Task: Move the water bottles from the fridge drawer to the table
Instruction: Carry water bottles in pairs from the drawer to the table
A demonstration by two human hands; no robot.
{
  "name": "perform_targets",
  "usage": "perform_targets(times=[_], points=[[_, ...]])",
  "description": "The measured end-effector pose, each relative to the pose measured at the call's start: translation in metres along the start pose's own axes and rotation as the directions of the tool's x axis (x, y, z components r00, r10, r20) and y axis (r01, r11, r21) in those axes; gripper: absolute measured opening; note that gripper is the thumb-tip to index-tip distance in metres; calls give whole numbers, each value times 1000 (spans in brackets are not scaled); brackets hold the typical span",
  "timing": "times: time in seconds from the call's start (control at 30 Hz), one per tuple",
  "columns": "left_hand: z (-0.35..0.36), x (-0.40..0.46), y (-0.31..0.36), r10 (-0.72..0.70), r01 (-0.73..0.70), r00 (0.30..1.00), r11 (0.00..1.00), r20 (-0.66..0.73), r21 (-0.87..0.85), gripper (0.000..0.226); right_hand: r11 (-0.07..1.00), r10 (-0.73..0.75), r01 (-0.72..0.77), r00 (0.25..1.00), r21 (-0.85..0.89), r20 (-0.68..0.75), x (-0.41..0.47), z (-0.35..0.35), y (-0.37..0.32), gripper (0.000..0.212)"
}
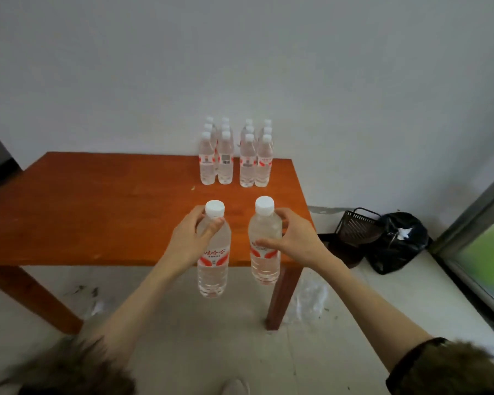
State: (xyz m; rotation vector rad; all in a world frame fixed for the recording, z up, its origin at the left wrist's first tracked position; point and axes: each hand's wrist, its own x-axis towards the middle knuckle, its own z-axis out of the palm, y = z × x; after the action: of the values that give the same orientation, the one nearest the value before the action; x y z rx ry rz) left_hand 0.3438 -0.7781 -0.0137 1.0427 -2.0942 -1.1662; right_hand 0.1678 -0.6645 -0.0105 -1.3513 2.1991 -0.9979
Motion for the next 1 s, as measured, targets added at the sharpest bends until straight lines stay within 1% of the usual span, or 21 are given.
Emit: perform_targets(times=[0.1, 0.2, 0.3, 0.4, 0.5, 0.77, 0.9, 1.0], points=[[-5, 58, -10, -44, 44, 999, 999, -21, 7, 36, 1000, -17, 18, 998, -18, 57, 65, 10, 4, 71], [-11, 114, -20, -91, 92, 995, 995, -29, 35, 40, 996, -33, 42, 993, -80, 111, 126, 18, 3, 72], [-19, 167, -33, -120, 121, 992, 992, -31, 46, 41, 994, -8, 22, 992, -109, 128, 182, 29, 2, 70], [-24, 214, -47, -138, 138, 990, 990, -11, 37, 42, 996, 4, 11, 987, -89, 161, 229, 45, 9, 69], [-28, 259, -63, -146, 146, 989, 989, 5, 38, 44, 999, 21, -15, 987, -39, 160, 272, 58, 18, 67], [-26, 364, -116, -146, 131, 978, 986, 148, 104, 47, 995, 99, -99, 981, -7, 165, 365, 92, 34, 68], [-24, 397, -122, -158, 145, 968, 986, 197, 75, 46, 992, 124, -125, 976, -6, 179, 397, 101, 36, 71], [-20, 413, -120, -138, 124, 967, 989, 213, 80, 46, 990, 132, -137, 976, 20, 171, 414, 107, 39, 70]])
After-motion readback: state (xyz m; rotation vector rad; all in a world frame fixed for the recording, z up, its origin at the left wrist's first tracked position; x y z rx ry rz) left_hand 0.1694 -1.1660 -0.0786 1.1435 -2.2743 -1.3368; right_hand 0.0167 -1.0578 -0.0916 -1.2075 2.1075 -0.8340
